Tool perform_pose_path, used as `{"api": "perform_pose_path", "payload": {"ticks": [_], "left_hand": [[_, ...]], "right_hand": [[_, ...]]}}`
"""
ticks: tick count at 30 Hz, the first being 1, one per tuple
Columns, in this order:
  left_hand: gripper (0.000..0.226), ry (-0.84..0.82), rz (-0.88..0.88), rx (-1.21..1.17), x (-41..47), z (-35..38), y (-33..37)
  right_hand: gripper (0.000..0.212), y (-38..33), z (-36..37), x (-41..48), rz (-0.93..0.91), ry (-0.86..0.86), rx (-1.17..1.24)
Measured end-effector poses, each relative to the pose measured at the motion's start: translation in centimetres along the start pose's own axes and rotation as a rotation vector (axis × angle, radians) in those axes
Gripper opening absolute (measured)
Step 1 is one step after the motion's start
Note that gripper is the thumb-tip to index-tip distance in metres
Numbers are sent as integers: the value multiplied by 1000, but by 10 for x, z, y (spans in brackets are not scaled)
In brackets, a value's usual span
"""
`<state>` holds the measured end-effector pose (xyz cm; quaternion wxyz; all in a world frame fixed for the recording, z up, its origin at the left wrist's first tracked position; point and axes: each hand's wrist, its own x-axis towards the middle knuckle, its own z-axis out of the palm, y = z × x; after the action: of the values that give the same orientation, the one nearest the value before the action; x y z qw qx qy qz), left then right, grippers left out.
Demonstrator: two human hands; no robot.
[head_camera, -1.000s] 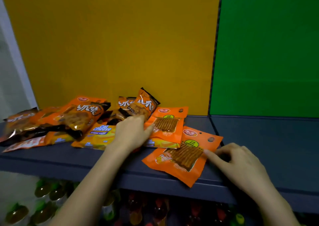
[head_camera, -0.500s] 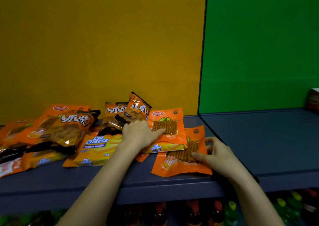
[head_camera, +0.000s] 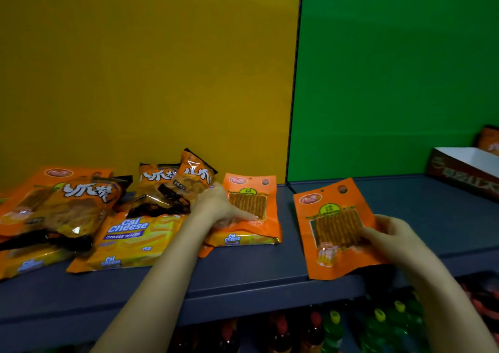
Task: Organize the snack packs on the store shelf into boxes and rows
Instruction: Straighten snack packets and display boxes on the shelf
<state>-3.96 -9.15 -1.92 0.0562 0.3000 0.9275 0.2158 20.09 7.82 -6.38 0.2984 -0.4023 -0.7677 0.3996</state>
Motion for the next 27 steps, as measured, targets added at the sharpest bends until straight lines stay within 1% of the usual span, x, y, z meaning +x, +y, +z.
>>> {"api": "perform_pose_path", "payload": {"ticks": [4,6,9,11,12,13,14,16,17,20,22,24,27], "left_hand": [[124,-55,-21,-81,3,-4,9],[126,-72,-36,-136,4,-5,13],[125,-69,-53,-251,6,-3,15],[119,-59,-49,-334,6,-3,14],[113,-55,-44,-373,6,-3,14],[102,-51,-36,-409,5,-3,13],[84,-47,-19,-449,5,-3,12],[38,-78,23,-593,4,-3,10],[26,-109,37,-673,4,-2,9],[16,-226,33,-863,4,-3,7],[12,-305,38,-938,0,-5,13],[10,-336,72,-952,-4,-5,24],[7,-331,134,-1023,-10,0,52]], "right_hand": [[8,0,-5,-5,-9,68,93],[12,-3,-2,-10,-21,89,154],[12,-1,1,-15,9,75,241],[13,1,2,-18,35,55,277],[15,1,2,-19,41,52,298],[16,1,2,-21,44,52,325],[16,0,1,-23,50,51,360],[16,0,-1,-26,75,36,469],[16,0,-2,-27,96,17,532],[15,1,-7,-32,177,-45,725],[16,3,-13,-35,203,-60,860],[20,7,-23,-38,204,-56,979],[21,14,-43,-44,204,-14,1054]]}}
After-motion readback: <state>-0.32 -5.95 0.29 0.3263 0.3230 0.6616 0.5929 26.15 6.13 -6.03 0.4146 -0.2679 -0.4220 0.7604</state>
